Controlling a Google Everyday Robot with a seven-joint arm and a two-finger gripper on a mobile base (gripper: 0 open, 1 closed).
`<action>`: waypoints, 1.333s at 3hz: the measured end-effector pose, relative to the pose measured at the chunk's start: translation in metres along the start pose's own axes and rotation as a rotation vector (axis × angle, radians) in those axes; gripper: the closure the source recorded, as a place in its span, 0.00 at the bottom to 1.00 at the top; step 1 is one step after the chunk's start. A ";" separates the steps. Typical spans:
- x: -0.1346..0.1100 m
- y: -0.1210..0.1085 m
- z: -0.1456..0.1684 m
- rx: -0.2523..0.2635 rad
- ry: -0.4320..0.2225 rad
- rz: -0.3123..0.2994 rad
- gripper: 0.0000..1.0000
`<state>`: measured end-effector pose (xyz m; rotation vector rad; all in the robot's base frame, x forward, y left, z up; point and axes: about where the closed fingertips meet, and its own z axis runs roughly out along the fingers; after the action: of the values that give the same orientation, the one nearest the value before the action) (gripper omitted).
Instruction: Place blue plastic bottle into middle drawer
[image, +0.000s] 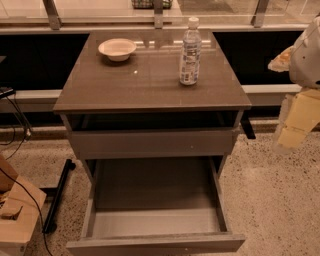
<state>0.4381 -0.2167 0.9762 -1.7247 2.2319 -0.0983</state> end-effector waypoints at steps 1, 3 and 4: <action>0.000 0.000 0.000 0.000 0.000 0.000 0.00; -0.047 -0.024 0.016 0.064 -0.212 0.040 0.00; -0.071 -0.050 0.025 0.075 -0.347 0.072 0.00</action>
Offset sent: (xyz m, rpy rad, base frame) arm 0.0356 0.0517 -0.0047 0.1997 -0.1434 0.0093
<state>0.5081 -0.1594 0.9795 -1.4899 2.0055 0.1238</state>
